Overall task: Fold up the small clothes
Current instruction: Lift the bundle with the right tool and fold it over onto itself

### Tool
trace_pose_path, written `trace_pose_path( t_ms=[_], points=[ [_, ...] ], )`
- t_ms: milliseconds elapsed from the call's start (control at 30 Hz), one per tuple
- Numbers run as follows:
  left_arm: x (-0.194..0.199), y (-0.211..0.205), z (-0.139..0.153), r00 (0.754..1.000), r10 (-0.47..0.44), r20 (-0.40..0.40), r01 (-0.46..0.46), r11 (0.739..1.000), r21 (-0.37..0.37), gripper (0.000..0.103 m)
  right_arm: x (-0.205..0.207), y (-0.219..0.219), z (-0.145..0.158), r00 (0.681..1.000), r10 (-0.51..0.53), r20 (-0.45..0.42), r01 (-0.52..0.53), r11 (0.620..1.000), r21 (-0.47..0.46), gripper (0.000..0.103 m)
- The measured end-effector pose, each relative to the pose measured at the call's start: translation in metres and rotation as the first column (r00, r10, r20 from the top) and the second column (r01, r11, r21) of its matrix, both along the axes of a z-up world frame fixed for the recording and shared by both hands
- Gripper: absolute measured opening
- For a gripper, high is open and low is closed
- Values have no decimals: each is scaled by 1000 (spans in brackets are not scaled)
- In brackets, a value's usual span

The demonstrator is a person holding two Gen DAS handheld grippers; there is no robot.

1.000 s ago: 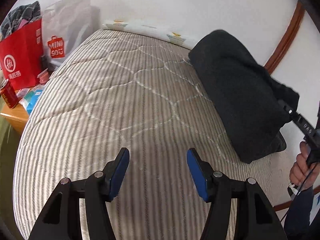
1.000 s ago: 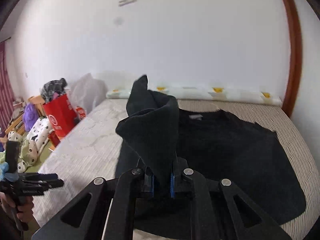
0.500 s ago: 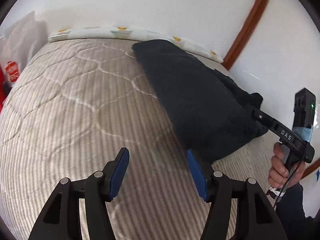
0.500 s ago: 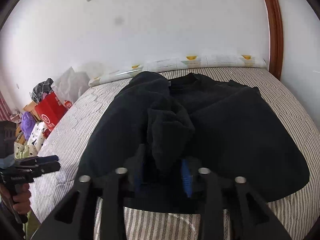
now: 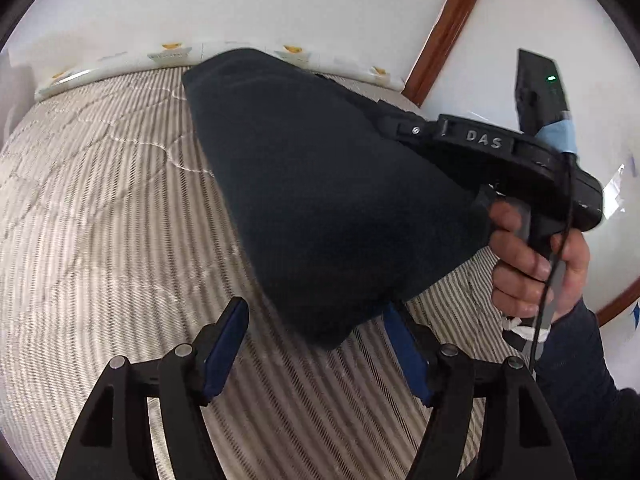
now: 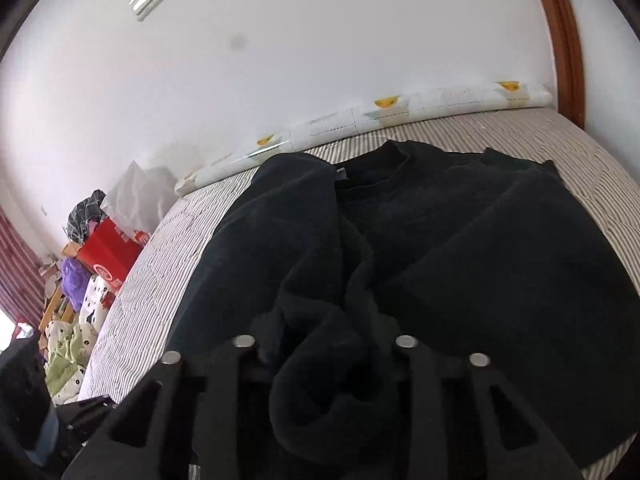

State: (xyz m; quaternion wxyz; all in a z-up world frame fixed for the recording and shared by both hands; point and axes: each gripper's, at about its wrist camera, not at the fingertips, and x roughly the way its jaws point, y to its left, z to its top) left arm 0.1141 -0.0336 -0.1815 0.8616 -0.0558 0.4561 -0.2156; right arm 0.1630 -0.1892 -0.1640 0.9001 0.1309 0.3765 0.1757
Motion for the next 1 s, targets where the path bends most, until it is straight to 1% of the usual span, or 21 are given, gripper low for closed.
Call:
trace_pose_path(
  t_ms=[100, 167, 200, 267, 367, 400, 467, 567, 600, 700, 733, 767, 800, 833, 867, 900, 933, 967, 1000],
  points=[
    [8, -12, -5, 1000, -2, -8, 2, 1000, 10, 68, -6, -4, 9, 998, 5, 59, -5, 1000, 4, 14],
    [11, -21, -6, 1000, -12, 0, 12, 1000, 28, 68, -16, -14, 22, 991, -7, 131, 6, 1000, 10, 13],
    [10, -24, -7, 1000, -21, 2, 21, 999, 32, 68, -20, -19, 28, 986, -30, 164, 29, 1000, 8, 12],
    [12, -32, -8, 999, -45, -5, 45, 998, 33, 68, -34, -39, 37, 966, -112, 231, 113, 994, 11, 12],
    [12, -45, -6, 997, -76, 4, 76, 996, 39, 68, -45, -71, 42, 939, -202, 278, 212, 977, -5, 12],
    [12, -49, -6, 996, -87, 5, 86, 996, 39, 68, -45, -79, 41, 933, -223, 281, 235, 972, -10, 12],
    [13, -58, -6, 995, -99, 4, 99, 995, 34, 68, -47, -106, 37, 917, -296, 268, 310, 951, -11, 12],
    [13, -68, -4, 994, -111, 7, 111, 994, 16, 68, -46, -145, 21, 902, -380, 205, 392, 920, -23, 12],
    [11, -72, -4, 993, -116, 9, 116, 993, 17, 68, -44, -156, 12, 903, -395, 167, 404, 914, -21, 12],
    [11, -83, -3, 993, -118, 22, 117, 993, 32, 68, -39, -170, -10, 920, -385, 70, 386, 923, 1, 14],
    [11, -87, -3, 993, -113, 25, 112, 993, 41, 68, -39, -169, -13, 924, -379, 55, 380, 925, -8, 15],
    [11, -90, -2, 994, -107, 32, 105, 993, 55, 68, -40, -166, -15, 926, -376, 44, 378, 925, -38, 17],
    [10, -93, -2, 994, -103, 39, 100, 993, 64, 66, -43, -161, -14, 925, -377, 51, 380, 922, -73, 23],
    [14, -98, -1, 994, -103, 46, 100, 993, 68, 63, -47, -161, -14, 921, -384, 63, 389, 916, -97, 25],
    [14, -100, 0, 993, -104, 54, 100, 992, 75, 61, -50, -157, -14, 917, -393, 72, 399, 907, -131, 32],
    [13, -101, 1, 993, -103, 60, 98, 992, 80, 55, -51, -156, -14, 916, -394, 71, 401, 904, -148, 35],
    [6, -102, 2, 992, -106, 64, 101, 992, 80, 50, -52, -158, -17, 916, -395, 69, 401, 903, -158, 36],
    [5, -101, 3, 992, -100, 71, 93, 992, 86, 48, -50, -157, -19, 918, -391, 62, 396, 904, -164, 36],
    [6, -99, 3, 993, -86, 81, 79, 993, 86, 42, -47, -156, -21, 921, -387, 50, 390, 906, -168, 36]
  ],
)
